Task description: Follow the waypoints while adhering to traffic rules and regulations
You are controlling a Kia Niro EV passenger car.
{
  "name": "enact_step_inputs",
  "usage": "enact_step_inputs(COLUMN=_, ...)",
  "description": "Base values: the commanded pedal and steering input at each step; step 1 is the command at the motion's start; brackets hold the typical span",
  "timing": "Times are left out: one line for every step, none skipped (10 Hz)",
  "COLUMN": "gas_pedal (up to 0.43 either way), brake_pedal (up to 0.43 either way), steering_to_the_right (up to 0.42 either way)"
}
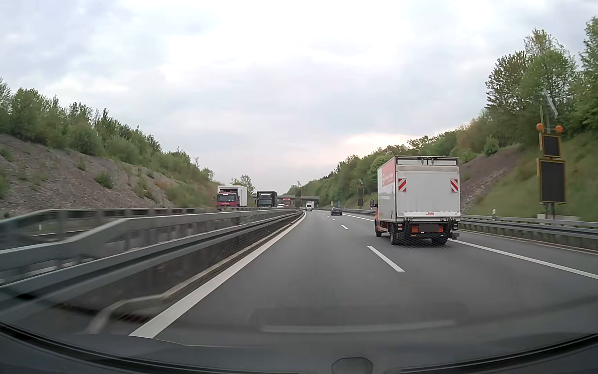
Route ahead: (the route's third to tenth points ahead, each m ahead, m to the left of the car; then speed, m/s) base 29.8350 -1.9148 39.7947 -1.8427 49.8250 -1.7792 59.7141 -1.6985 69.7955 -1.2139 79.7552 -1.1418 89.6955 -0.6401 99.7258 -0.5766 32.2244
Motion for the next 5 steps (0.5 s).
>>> enact_step_inputs(gas_pedal=0.197, brake_pedal=0.000, steering_to_the_right=-0.002)
enact_step_inputs(gas_pedal=0.197, brake_pedal=0.000, steering_to_the_right=-0.002)
enact_step_inputs(gas_pedal=0.197, brake_pedal=0.000, steering_to_the_right=-0.002)
enact_step_inputs(gas_pedal=0.197, brake_pedal=0.000, steering_to_the_right=-0.003)
enact_step_inputs(gas_pedal=0.189, brake_pedal=0.000, steering_to_the_right=-0.002)
